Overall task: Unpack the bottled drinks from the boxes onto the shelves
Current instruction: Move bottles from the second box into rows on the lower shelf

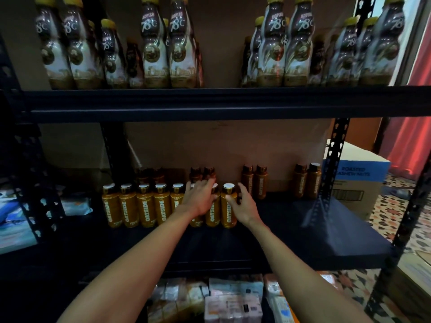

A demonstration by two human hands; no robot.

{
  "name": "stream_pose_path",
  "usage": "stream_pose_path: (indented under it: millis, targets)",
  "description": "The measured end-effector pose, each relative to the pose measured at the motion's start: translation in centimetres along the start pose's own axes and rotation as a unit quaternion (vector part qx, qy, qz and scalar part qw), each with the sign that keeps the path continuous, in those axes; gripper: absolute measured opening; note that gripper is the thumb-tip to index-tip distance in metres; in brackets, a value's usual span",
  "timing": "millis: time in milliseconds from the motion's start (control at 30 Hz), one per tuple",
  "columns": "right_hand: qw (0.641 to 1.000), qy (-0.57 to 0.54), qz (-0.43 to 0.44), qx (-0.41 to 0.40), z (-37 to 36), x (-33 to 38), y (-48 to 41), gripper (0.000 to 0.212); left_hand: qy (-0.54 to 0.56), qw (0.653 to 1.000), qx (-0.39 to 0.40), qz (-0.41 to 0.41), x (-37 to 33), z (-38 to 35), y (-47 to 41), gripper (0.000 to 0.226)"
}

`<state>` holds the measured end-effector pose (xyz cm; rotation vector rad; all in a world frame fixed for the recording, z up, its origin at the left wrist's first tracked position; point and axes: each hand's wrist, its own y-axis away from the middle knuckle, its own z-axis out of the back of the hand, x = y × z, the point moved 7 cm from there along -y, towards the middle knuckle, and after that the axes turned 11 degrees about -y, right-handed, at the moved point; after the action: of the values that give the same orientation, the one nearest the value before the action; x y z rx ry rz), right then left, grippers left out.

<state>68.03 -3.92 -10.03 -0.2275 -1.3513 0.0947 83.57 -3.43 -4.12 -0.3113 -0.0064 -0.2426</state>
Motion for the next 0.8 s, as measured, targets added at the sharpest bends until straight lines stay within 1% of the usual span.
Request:
stream_pose_path:
  millis: [133, 233, 300, 367, 533, 667, 800]
  targets:
    - [0.998, -0.038, 0.030, -0.029, 0.7, -0.2, 2.0, 0.081, 0.040, 0.994, -0.099, 0.011, 0.2, 0.4, 2.3, 0.064]
    - [0.995, -0.031, 0.077, -0.061, 1.0, -0.3, 3.9, 0.076, 0.055, 0.985, -0.161, 0.008, -0.4, -0.1, 4.7, 0.060]
    - [0.993, -0.020, 0.092, -0.076, 1.0, -0.5, 5.2, 0.071, 0.057, 0.979, -0.196, 0.009, -0.8, -0.9, 6.7, 0.056]
    - [0.992, -0.008, 0.102, -0.076, 0.5, -1.1, 6.6, 0.066, 0.072, 0.978, -0.196, 0.012, -1.3, -2.3, 8.5, 0.054]
    - [0.989, -0.008, 0.132, -0.067, -0.8, -2.2, 10.9, 0.061, 0.123, 0.980, -0.158, 0.022, -2.9, -6.2, 12.3, 0.055]
    - [0.982, -0.005, 0.168, -0.086, -1.6, -3.4, 15.8, 0.055, 0.179, 0.968, -0.172, 0.024, -4.5, -8.4, 16.2, 0.051]
    - [0.980, -0.001, 0.161, -0.113, -2.6, -7.4, 20.9, 0.050, 0.200, 0.962, -0.184, 0.013, -6.4, -11.3, 21.2, 0.049]
